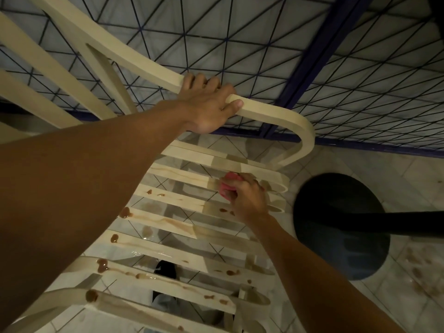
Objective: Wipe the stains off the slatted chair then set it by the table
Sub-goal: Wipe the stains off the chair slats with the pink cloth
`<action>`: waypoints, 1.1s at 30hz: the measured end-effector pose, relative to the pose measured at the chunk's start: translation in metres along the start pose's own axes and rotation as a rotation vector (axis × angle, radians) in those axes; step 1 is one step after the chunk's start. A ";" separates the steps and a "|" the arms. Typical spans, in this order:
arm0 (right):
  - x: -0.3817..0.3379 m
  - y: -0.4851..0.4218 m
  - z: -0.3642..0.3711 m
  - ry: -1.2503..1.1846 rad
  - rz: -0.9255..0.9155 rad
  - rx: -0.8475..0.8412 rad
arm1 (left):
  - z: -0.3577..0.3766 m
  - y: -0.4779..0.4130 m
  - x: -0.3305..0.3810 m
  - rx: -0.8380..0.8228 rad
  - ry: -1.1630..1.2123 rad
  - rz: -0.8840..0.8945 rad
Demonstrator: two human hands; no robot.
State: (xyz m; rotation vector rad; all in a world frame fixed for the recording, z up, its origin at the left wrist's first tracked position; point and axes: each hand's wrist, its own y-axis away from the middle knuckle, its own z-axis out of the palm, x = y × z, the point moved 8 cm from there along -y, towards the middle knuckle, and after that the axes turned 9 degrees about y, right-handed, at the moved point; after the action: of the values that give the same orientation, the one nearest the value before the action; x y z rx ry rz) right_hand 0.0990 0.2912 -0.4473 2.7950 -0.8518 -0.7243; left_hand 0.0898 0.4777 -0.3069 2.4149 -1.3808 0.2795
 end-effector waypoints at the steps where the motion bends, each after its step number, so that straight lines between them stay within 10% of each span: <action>1: 0.007 0.003 0.002 -0.049 0.014 -0.029 | 0.000 0.000 0.000 0.004 -0.002 0.001; 14: 0.086 0.041 -0.025 -0.444 0.180 -0.014 | -0.001 0.000 0.000 0.026 -0.010 0.002; 33: -0.008 -0.013 0.011 0.176 0.274 -0.151 | -0.001 0.001 0.002 0.018 0.012 0.004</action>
State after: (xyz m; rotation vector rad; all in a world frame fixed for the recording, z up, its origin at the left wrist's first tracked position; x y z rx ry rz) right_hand 0.0946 0.3069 -0.4571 2.4976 -1.0678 -0.4707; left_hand 0.0899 0.4756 -0.3049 2.4210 -1.3839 0.3085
